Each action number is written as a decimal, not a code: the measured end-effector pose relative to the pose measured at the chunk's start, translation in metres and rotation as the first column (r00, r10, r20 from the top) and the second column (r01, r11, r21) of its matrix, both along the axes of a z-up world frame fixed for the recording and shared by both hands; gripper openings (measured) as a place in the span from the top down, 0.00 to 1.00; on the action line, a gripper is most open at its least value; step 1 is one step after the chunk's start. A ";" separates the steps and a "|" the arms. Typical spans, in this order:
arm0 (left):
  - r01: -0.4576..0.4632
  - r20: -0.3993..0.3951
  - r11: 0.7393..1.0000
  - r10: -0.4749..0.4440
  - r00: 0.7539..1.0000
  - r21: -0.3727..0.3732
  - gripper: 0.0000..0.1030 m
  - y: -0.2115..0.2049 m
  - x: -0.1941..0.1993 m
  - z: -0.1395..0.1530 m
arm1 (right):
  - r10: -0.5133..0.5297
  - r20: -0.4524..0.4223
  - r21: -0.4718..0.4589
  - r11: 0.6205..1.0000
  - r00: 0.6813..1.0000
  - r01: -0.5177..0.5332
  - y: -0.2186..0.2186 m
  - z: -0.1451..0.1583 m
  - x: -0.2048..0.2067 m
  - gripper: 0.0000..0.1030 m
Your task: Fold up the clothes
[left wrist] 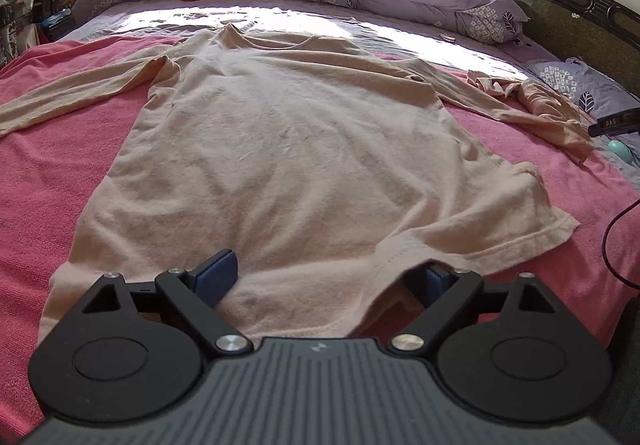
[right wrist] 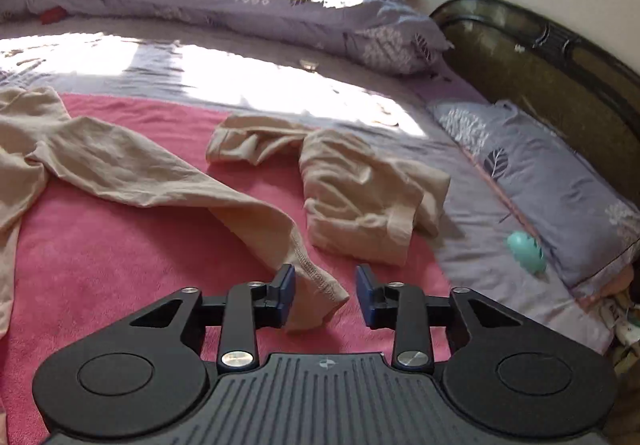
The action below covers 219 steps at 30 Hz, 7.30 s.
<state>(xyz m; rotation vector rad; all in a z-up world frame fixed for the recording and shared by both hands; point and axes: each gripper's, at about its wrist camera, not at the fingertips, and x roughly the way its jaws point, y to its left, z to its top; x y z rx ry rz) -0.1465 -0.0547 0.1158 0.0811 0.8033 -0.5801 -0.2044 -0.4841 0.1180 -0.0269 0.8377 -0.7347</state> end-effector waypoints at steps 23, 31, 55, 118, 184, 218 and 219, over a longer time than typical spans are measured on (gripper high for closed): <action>-0.228 0.160 0.935 0.190 0.969 0.272 0.10 0.081 -0.037 0.008 | 0.524 -0.017 -0.334 0.800 0.852 -0.498 0.210 -0.034 -0.051 0.15; -0.235 0.147 0.936 0.202 0.968 0.263 0.09 0.083 -0.036 0.005 | 0.531 -0.036 -0.303 0.801 0.846 -0.516 0.211 -0.047 -0.059 0.15; -0.242 0.139 0.935 0.212 0.967 0.258 0.04 0.086 -0.031 -0.001 | 0.325 0.288 -0.143 0.945 0.901 -0.295 0.205 -0.018 -0.064 0.92; -0.301 0.514 0.796 -0.015 0.857 0.526 0.19 0.029 -0.032 -0.021 | 0.273 0.261 -0.018 0.960 0.926 -0.278 0.200 -0.052 -0.094 0.50; -0.440 0.227 0.759 0.377 0.898 0.480 0.16 0.166 -0.071 0.007 | 0.413 0.081 0.321 0.851 0.907 -0.416 0.144 -0.026 -0.154 0.16; -0.232 0.127 0.955 0.211 0.969 0.186 0.02 0.062 -0.011 -0.004 | 0.615 0.352 0.085 0.729 0.705 -0.679 0.221 -0.058 -0.050 0.07; -0.239 0.126 0.952 0.218 0.968 0.192 0.00 0.067 -0.013 -0.004 | 0.628 0.331 0.090 0.722 0.704 -0.686 0.219 -0.056 -0.053 0.04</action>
